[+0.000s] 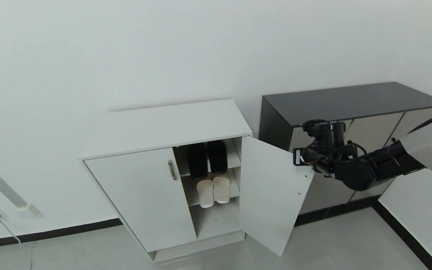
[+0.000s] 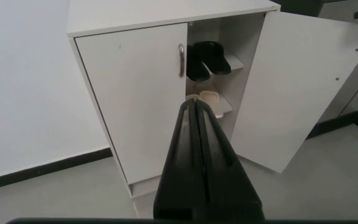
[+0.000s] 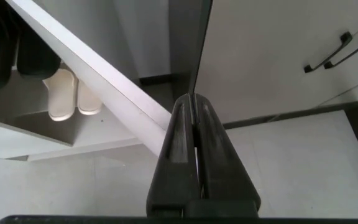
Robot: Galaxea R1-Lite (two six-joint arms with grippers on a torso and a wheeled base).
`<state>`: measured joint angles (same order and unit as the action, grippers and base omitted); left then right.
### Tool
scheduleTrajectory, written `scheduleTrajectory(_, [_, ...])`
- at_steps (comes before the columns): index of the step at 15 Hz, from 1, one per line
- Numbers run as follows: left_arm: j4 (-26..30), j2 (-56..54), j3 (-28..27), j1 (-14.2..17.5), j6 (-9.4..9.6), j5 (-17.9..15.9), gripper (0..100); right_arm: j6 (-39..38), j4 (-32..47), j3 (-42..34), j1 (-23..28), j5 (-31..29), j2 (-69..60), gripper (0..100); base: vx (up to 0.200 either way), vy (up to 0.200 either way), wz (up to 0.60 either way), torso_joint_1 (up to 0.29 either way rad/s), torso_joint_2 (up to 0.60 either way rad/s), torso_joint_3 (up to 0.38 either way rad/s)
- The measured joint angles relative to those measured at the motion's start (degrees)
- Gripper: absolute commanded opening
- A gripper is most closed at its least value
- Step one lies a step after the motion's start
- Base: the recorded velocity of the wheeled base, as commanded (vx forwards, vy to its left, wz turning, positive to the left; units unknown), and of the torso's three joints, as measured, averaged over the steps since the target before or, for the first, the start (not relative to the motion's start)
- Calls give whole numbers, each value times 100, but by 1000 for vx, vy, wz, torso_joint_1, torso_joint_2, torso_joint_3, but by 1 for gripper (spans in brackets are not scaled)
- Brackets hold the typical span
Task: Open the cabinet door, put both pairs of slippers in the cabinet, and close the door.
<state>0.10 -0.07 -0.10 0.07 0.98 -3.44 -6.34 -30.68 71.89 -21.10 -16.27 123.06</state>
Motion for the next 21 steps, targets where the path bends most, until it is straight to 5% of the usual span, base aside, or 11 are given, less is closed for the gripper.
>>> scheduleTrajectory(9, [0,0,-1,0,-5,2,0,-15,52,-144,-76,-11,65,0,0,0,0,0,0,0])
scheduleTrajectory(21, [0,0,-4,0,-9,0,0,-364,17,-1189,-1864,117,-728,0,0,0,0,0,0,0])
